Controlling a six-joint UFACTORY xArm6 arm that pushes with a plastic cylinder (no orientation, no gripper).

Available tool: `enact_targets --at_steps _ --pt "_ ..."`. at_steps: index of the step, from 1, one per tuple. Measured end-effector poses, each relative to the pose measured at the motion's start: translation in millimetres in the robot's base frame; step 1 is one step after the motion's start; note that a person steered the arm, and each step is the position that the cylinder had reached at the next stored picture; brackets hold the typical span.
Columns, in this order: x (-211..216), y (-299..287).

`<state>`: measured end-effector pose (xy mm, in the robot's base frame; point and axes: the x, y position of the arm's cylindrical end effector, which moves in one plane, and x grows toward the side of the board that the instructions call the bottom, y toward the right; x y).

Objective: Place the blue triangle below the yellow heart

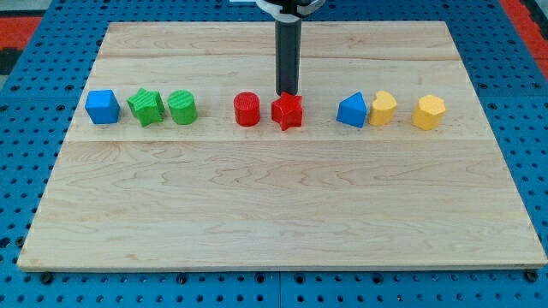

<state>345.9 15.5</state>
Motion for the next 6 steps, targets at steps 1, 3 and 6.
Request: enact_targets --at_steps 1,3,6 --pt "-17 17" --pt "25 56" --pt "71 106"
